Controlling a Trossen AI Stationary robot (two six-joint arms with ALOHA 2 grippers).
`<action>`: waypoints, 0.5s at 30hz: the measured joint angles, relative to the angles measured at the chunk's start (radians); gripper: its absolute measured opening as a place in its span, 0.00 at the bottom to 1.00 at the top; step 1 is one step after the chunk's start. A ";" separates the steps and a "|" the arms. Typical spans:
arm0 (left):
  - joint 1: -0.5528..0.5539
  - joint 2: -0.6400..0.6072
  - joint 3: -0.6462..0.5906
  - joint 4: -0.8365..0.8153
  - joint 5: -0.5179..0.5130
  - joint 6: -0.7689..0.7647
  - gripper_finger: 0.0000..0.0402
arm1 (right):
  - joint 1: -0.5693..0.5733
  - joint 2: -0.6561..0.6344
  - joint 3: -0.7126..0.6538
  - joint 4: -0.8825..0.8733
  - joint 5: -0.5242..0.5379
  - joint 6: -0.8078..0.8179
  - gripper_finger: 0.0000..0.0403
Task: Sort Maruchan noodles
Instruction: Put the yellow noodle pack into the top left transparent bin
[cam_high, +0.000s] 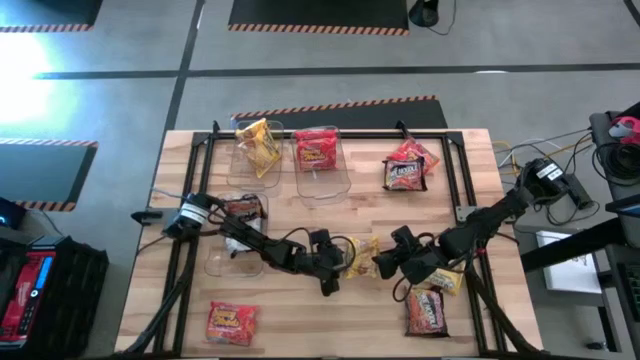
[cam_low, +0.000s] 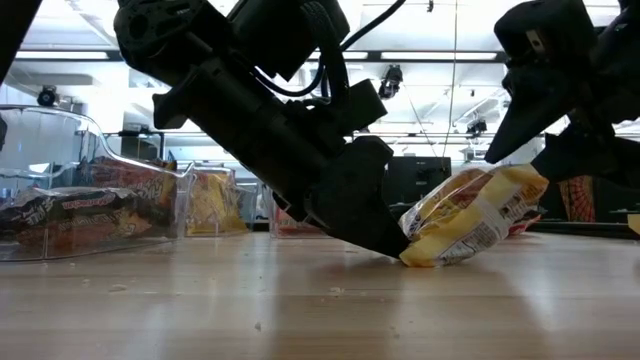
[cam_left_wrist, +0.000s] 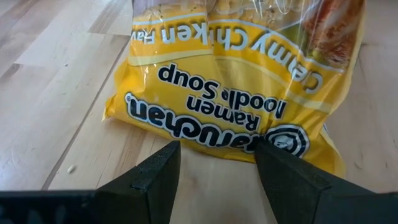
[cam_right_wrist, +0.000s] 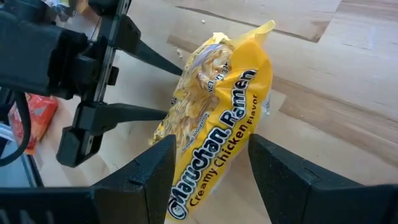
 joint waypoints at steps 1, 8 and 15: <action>0.001 0.002 0.000 0.001 0.000 0.000 0.48 | 0.000 -0.003 0.000 -0.001 -0.002 0.001 0.48; 0.015 0.042 0.003 0.071 0.037 -0.026 0.48 | 0.003 -0.034 0.000 -0.008 -0.010 0.012 0.48; 0.017 0.054 0.003 0.113 0.042 -0.016 0.48 | 0.003 -0.054 0.002 -0.008 -0.014 0.036 0.48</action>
